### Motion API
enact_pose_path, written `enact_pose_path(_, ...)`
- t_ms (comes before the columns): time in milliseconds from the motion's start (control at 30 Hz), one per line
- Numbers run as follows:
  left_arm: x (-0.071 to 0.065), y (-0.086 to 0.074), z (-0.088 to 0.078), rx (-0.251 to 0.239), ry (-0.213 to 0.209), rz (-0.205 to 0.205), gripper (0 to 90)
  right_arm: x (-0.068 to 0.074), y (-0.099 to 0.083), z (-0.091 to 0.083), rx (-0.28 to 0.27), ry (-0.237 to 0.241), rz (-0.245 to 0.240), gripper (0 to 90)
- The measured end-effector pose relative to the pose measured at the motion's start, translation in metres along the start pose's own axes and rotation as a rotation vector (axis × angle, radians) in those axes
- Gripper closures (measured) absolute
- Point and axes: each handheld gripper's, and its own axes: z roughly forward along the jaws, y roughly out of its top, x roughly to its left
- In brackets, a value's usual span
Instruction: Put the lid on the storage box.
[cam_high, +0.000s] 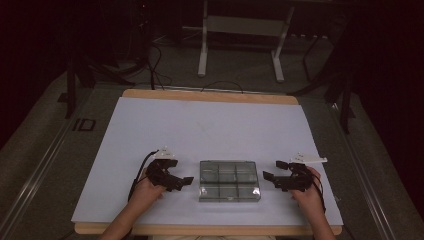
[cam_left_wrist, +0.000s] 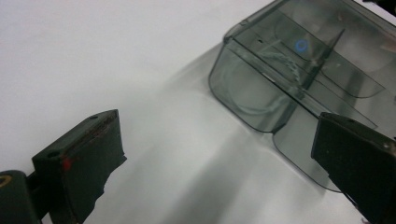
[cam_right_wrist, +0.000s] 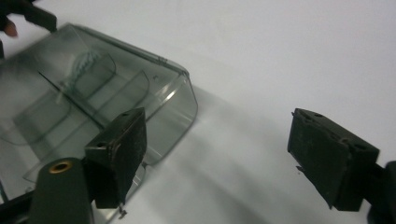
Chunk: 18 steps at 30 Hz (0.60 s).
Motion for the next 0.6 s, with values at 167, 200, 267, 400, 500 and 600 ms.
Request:
enact_pose_path(167, 0.003, -0.002, -0.003, -0.007, 0.039, 0.011, 2.5, -0.003, -0.003, 0.0, 0.005, -0.008, 0.005, 15.5)
enact_pose_path(200, 0.004, -0.002, -0.004, -0.007, 0.041, 0.011, 2.5, -0.004, -0.004, 0.0, 0.005, -0.012, 0.004, 15.1)
enact_pose_path(267, 0.006, -0.003, -0.006, -0.004, 0.05, 0.011, 2.5, -0.005, -0.005, 0.0, -0.005, -0.025, 0.003, 14.7)
enact_pose_path(400, 0.009, -0.005, -0.009, -0.013, 0.068, 0.003, 3.3, -0.007, -0.006, -0.002, -0.009, -0.041, 0.001, 14.5)
enact_pose_path(500, 0.01, -0.008, -0.011, -0.01, 0.072, 0.002, 3.5, -0.008, -0.008, -0.003, -0.009, -0.051, 0.0, 14.5)
enact_pose_path(600, 0.01, -0.011, -0.013, -0.009, 0.075, 0.004, 3.5, -0.01, -0.01, -0.004, -0.006, -0.063, 0.003, 14.6)
